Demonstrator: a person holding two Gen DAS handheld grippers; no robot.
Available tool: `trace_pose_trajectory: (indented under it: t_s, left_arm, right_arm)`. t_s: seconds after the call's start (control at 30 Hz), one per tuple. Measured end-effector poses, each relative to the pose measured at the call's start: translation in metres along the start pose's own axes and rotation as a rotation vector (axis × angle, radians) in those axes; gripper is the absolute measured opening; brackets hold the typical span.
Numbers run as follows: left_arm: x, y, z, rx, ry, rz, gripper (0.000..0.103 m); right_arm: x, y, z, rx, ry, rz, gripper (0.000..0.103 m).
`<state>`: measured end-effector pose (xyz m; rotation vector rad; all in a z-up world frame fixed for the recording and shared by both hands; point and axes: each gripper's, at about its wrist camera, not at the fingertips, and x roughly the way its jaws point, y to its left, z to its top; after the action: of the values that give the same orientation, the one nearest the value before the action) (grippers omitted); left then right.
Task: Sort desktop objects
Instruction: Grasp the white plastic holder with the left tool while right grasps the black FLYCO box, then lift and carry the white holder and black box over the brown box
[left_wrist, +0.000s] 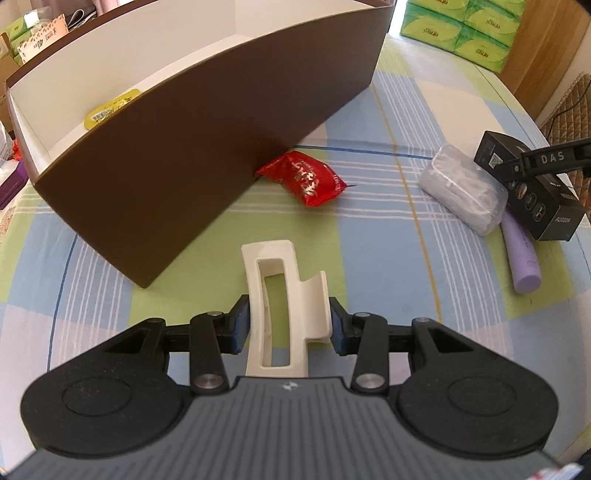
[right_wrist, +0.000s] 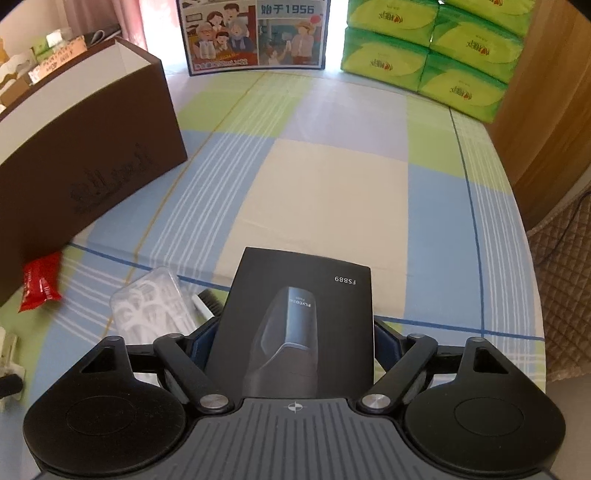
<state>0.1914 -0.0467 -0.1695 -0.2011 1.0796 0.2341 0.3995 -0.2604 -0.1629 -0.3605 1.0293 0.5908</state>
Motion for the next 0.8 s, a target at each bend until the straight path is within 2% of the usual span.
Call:
trace_pose_trajectory:
  t_s: [0.2,0.4,0.53,0.63,0.8]
  left_arm:
    - [0.002,-0.003,0.000,0.000,-0.004,0.003,0.037]
    - [0.006,-0.004,0.004,0.005,-0.012,0.001,0.040]
    - [0.008,-0.007,0.006,0.018,-0.019,0.001,0.041]
    - [0.007,-0.010,0.004,0.050,-0.022,-0.001,0.038]
    - [0.001,-0.012,-0.006,0.046,-0.015,-0.024,0.036]
  right_arm:
    - [-0.025,-0.023,-0.005,0.117,-0.071,0.057,0.080]
    - [-0.067,-0.050,-0.018,0.197,-0.149,0.053,0.080]
    - [-0.086,-0.069,-0.035,0.228,-0.149,0.003,0.080]
    - [-0.095,-0.083,-0.053,0.257,-0.131,-0.029,0.080]
    - [-0.105,-0.088,-0.081,0.274,-0.089,-0.035,0.080]
